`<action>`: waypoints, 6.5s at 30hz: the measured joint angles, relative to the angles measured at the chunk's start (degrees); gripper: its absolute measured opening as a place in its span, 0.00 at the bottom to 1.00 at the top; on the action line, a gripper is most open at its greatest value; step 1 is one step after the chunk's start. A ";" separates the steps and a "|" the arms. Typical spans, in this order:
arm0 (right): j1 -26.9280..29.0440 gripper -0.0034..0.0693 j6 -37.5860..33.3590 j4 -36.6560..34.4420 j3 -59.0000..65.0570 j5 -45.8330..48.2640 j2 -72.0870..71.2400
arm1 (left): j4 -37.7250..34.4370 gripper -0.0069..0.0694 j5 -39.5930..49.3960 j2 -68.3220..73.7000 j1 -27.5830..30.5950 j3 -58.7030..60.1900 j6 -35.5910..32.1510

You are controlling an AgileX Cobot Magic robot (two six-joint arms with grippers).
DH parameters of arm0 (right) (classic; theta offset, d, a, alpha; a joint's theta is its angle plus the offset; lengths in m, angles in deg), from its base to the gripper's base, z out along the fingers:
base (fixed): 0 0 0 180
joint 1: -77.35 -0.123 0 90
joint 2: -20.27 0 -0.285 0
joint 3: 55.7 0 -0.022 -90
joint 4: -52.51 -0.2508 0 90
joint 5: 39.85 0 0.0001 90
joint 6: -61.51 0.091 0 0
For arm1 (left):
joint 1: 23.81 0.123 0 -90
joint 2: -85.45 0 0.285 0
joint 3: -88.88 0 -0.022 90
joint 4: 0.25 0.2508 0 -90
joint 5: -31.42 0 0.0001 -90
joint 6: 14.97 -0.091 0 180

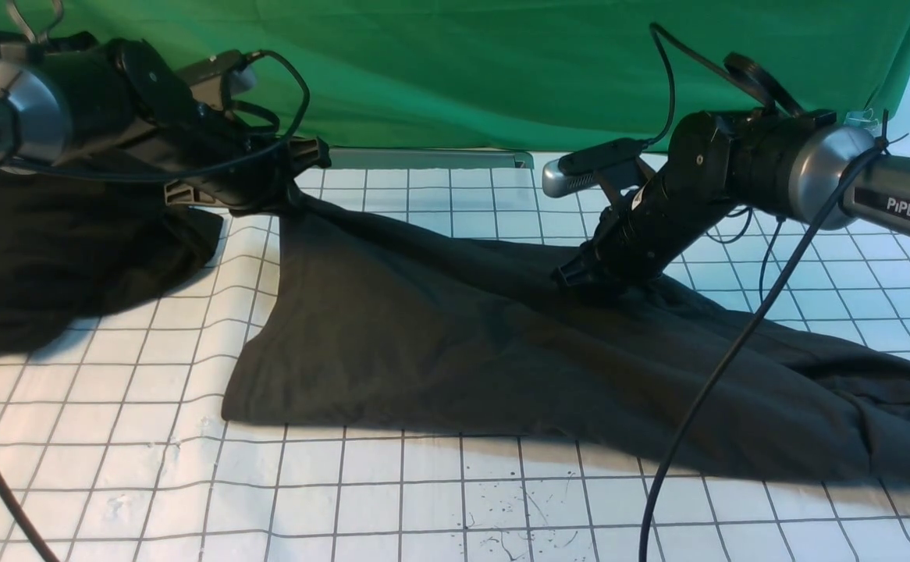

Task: Fold a long-sleeved shirt over a white checkered tablecloth.
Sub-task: 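Fold the black garment in half by bringing its near edge over to the far edge, then pull the folded dark garment lengthwise by its ends to straighten it flat on the table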

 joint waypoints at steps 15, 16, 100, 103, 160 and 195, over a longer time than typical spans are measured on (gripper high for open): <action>0.00 0.05 0.77 0.00 -3.49 2.48 -0.12 | -0.92 0.11 4.81 0.00 0.00 -2.63 0.00; 0.00 0.05 0.77 -0.01 -3.67 2.63 -0.18 | -0.93 0.11 5.06 0.00 0.00 -2.85 0.00; 36.65 0.70 5.07 8.25 44.61 3.85 -34.20 | 0.75 0.72 28.43 2.72 0.11 -27.63 1.59; 36.65 0.68 5.00 8.25 44.61 1.81 -31.95 | 0.70 0.72 28.45 2.72 0.11 -27.63 1.59; 38.59 0.47 23.98 36.66 17.53 19.56 -26.57 | -2.80 0.72 29.79 5.35 0.11 -27.63 0.22; 40.09 0.78 12.93 14.86 20.60 14.05 -23.63 | 0.57 0.72 29.11 5.38 0.11 -27.63 0.22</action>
